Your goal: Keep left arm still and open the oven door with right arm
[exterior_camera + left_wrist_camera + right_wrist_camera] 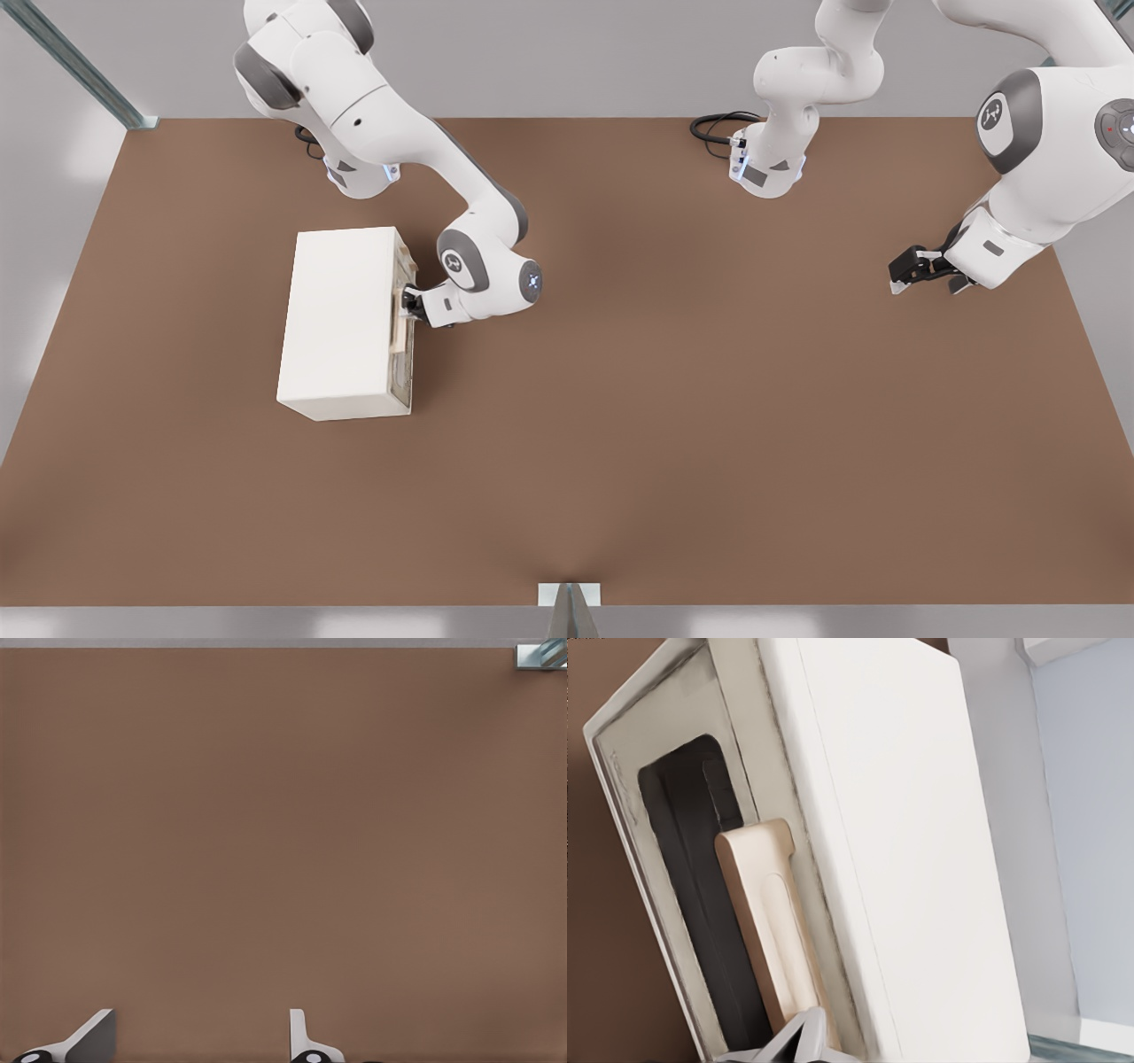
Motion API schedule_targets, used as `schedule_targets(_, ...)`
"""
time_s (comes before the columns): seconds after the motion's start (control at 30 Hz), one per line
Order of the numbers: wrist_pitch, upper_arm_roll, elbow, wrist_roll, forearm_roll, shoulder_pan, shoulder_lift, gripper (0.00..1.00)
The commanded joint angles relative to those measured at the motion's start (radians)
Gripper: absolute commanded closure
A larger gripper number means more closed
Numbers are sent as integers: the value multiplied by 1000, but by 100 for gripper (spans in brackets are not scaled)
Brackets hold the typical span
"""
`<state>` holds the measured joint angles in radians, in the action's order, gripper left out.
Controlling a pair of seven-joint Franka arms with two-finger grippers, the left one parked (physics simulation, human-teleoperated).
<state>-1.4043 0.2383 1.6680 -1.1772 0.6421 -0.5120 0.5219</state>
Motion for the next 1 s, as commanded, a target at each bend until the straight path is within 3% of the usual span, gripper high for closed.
schedule_targets(0.0, -4, 1, -46, -177, -28, -23, 23, 100)
schedule_targets(0.07, 93, -1, -295, -251, -150, -118, 145, 100)
schedule_targets(0.1, 166, -2, -474, -274, -211, -167, 219, 89)
schedule_targets(0.13, 169, -1, -550, -305, -260, -174, 225, 0)
schedule_targets(0.17, 163, 1, -597, -270, -329, -142, 219, 0)
schedule_targets(0.33, 165, -5, -695, 743, -386, 174, 51, 0)
schedule_targets(0.4, -28, -96, -390, 979, -602, 322, -252, 0)
schedule_targets(0.43, -93, -105, -275, 1070, -607, 409, -344, 0)
schedule_targets(0.47, -97, -177, -261, 1116, -607, 429, -362, 0)
schedule_targets(0.5, -91, -203, -304, 1136, -601, 448, -347, 0)
schedule_targets(0.67, -48, -203, -321, 1143, -588, 520, -315, 0)
schedule_targets(0.97, 21, -195, -323, 1148, -558, 514, -315, 0)
